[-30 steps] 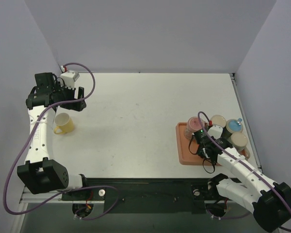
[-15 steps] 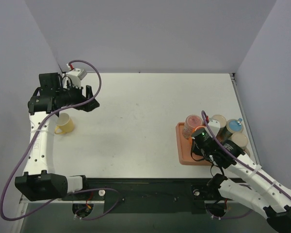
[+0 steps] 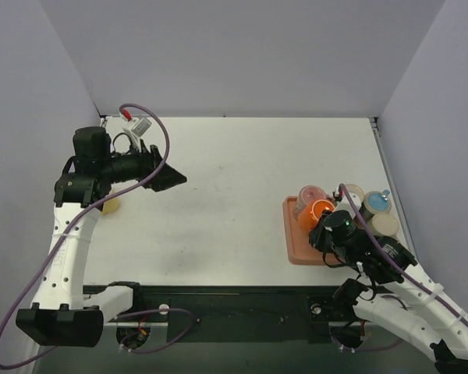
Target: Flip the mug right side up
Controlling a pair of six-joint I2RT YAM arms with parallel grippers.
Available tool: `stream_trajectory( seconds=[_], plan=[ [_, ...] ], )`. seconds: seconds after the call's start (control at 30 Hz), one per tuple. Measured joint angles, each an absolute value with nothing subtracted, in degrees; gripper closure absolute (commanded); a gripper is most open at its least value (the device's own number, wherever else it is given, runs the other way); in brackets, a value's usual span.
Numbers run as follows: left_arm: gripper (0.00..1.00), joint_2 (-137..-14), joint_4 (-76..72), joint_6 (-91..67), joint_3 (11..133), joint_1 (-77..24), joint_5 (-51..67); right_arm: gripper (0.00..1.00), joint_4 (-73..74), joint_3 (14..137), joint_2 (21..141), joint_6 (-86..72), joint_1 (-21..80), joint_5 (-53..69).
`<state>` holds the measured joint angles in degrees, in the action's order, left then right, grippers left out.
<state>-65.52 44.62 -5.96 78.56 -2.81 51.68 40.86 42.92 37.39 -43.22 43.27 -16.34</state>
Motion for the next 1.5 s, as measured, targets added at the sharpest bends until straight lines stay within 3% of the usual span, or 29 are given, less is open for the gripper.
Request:
stream_trajectory(
  seconds=[0.33, 0.57, 0.93, 1.1, 1.17, 1.23, 1.27, 1.37, 1.43, 1.47, 1.5],
  plan=[
    [0.23, -63.1, 28.1, -27.0, 73.9, -7.1, 61.8, 1.00, 37.8, 54.6, 40.5, -39.0, 46.2, -6.9],
    [0.19, -58.7, -2.2, -55.9, 63.2, -10.9, 65.3, 1.00, 24.7, 69.8, 53.3, -34.5, 51.8, 1.1],
    [0.18, -59.0, -18.1, -71.6, 64.6, -12.1, 64.8, 1.00, 10.0, 81.4, 65.0, -31.1, 55.6, 9.4],
    [0.34, -59.2, -21.6, -74.8, 64.4, -12.1, 63.8, 1.00, 7.0, 81.7, 66.9, -31.2, 56.0, 11.2],
    [0.48, -59.4, -23.6, -76.4, 64.4, -12.1, 63.3, 1.00, 5.6, 81.7, 67.9, -31.5, 56.0, 11.9],
    [0.74, -59.8, -24.8, -78.0, 64.4, -12.1, 62.9, 1.00, 3.5, 81.7, 69.0, -32.0, 56.0, 12.8],
    [0.92, -59.9, -25.1, -78.6, 64.4, -12.1, 62.8, 1.00, 2.3, 81.7, 69.5, -32.1, 56.0, 13.2],
    [1.00, -60.1, -27.8, -79.9, 64.4, -12.1, 63.0, 1.00, 1.5, 81.6, 70.8, -34.2, 55.3, 13.2],
    [1.00, -59.4, -28.6, -78.8, 64.6, -11.9, 63.0, 0.83, 0.3, 80.9, 71.5, -36.2, 55.0, 13.6],
    [1.00, -59.2, -28.1, -78.3, 64.5, -11.6, 63.1, 0.60, -0.5, 80.3, 71.5, -36.9, 55.0, 13.4],
    [1.00, -58.9, -26.8, -77.3, 64.6, -11.1, 63.1, 0.51, -1.0, 79.6, 71.3, -37.3, 54.7, 12.9]
  ],
)
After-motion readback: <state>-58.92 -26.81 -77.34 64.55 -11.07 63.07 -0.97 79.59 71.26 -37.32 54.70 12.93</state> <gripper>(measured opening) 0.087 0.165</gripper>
